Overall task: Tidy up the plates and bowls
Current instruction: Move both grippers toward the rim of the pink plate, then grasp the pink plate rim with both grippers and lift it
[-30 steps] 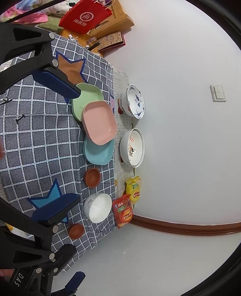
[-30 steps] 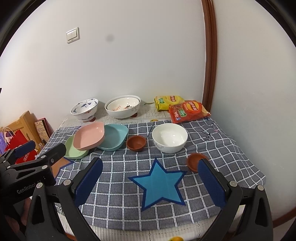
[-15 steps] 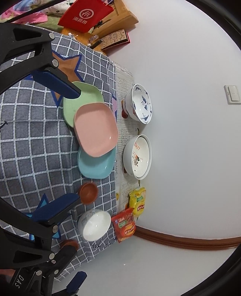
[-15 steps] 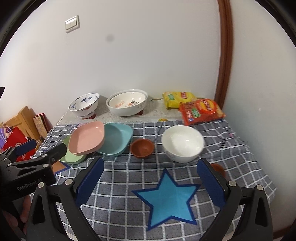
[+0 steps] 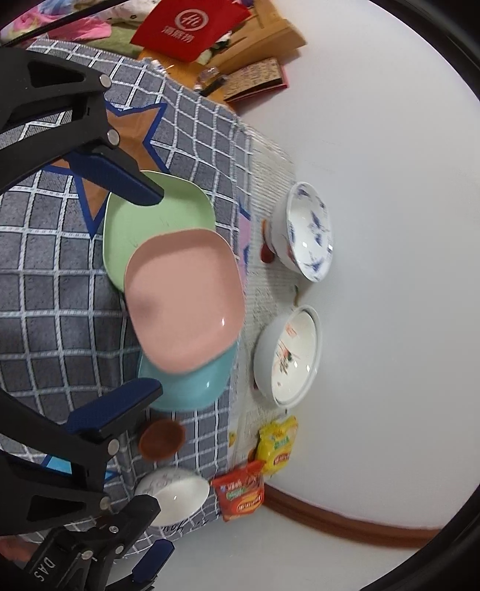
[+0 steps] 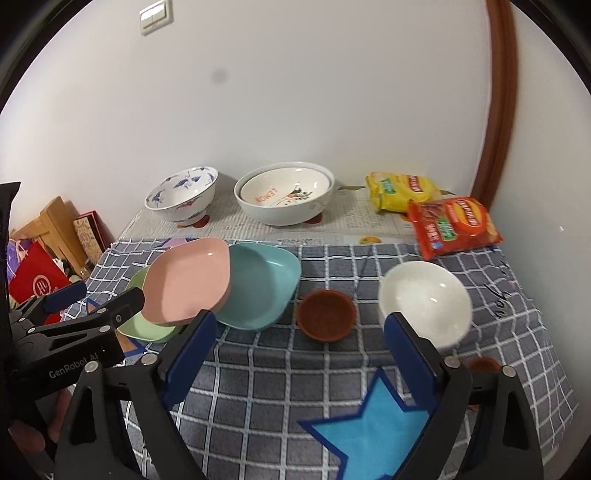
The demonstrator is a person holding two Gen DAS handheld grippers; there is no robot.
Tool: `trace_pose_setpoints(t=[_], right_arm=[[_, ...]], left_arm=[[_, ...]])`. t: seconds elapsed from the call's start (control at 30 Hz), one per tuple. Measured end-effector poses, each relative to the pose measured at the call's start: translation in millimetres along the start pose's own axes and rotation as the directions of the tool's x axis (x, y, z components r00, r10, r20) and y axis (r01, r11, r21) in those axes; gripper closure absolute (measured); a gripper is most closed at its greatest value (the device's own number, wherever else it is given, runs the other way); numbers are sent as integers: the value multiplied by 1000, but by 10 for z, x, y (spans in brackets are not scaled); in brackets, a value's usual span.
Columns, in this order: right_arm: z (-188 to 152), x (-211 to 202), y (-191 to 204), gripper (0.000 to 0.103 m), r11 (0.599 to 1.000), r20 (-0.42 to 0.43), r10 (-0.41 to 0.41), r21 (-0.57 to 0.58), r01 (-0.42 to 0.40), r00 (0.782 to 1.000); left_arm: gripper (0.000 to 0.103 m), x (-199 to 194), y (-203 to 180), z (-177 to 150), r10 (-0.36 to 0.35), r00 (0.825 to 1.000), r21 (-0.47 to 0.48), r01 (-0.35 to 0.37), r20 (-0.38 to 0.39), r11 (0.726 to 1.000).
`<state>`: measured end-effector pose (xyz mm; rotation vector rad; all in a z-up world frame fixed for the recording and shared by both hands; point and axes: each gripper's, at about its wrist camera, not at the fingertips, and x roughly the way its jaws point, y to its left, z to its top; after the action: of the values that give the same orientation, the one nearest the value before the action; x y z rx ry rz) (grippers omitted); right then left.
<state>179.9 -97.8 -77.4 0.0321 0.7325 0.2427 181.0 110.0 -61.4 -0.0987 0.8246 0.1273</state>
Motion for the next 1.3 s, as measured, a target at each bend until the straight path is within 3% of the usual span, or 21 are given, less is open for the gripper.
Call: trace_pose_setpoints(t=[0.23,0.47,0.6,0.87,0.93,1.17,1.3], right_arm=[[100,533,195,25,999,-61,41,-19,-43,997],[217,1045,367,37,993,-112,108,-28,-112,988],[289,1294,489,53,988,-133,129,-70,-139,983],[341,1571,592,56,977,-163,186,-73,-200,969],[338,1630,612,61,976,-175,192,-71,-206,966],[295,1781,652,89,969,-209,222,-60,-239,952],[271,1803,678,94,970,-216,211,-78,-232,953]], left_arm=[[34,471,314,37,-32,996,-90,24,-82,996],[39,793,415,128,-29,993,-103,17,-111,995],[47,985,411,174,-48,989,-107,33,-137,994],[53,1224,458,222,-63,986,-151,39,-155,988],[55,1257,451,224,-59,986,-150,35,-157,988],[76,1350,467,197,-36,983,-154,9,-178,988],[88,1348,485,179,-23,984,-154,-4,-175,988]])
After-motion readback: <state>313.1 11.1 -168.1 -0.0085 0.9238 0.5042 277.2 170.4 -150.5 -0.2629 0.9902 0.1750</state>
